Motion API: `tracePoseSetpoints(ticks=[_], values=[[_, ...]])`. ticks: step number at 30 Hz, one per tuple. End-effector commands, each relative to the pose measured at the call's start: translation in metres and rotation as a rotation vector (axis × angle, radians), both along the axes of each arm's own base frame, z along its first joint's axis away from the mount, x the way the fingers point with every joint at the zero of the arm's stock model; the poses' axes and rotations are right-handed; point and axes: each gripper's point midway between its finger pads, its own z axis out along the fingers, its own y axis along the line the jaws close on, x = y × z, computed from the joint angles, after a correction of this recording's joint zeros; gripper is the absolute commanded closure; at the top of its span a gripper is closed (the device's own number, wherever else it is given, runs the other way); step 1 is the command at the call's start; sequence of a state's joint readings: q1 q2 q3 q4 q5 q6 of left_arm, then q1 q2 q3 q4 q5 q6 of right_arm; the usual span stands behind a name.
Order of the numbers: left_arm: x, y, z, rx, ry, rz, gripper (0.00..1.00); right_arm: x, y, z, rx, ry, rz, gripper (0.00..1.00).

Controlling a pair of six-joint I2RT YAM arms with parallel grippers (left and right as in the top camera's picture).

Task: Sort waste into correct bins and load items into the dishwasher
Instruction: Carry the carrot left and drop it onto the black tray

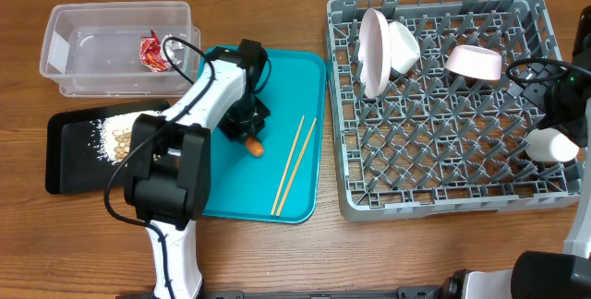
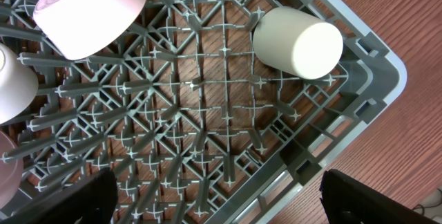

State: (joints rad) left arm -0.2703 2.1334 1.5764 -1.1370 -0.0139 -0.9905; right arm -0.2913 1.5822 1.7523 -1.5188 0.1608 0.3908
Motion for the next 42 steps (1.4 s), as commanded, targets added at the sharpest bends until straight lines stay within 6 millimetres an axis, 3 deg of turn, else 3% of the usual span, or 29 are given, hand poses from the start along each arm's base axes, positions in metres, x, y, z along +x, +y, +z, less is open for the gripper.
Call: tracePoseSetpoints(ticks=[1, 5, 9, 22, 26, 33, 42], values=[[0.009, 0.043, 0.045, 0.168, -0.109, -0.061, 0.96, 0.002, 0.000, 0.010, -0.013, -0.030, 0.006, 0.03], [0.007, 0.084, 0.092, 0.302, -0.195, -0.019, 0.96, 0.002, 0.000, 0.009, -0.012, -0.030, 0.006, 0.03], [0.006, 0.119, 0.111, 0.322, -0.231, 0.074, 0.95, 0.002, 0.000, 0.010, -0.012, -0.030, 0.006, 0.03], [-0.026, 0.271, 0.099, 0.329, -0.170, 0.466, 0.92, 0.002, 0.000, 0.009, -0.012, -0.029, 0.006, 0.03], [-0.023, 0.300, 0.081, 0.312, -0.169, 0.447, 0.92, 0.002, 0.000, 0.009, -0.012, -0.029, 0.006, 0.03], [-0.002, 0.307, 0.053, 0.284, -0.167, 0.276, 0.89, 0.002, 0.000, 0.009, -0.012, -0.030, 0.006, 0.03], [-0.002, 0.307, 0.040, 0.275, -0.136, 0.237, 0.87, 0.002, 0.000, 0.009, -0.012, -0.030, 0.006, 0.03]])
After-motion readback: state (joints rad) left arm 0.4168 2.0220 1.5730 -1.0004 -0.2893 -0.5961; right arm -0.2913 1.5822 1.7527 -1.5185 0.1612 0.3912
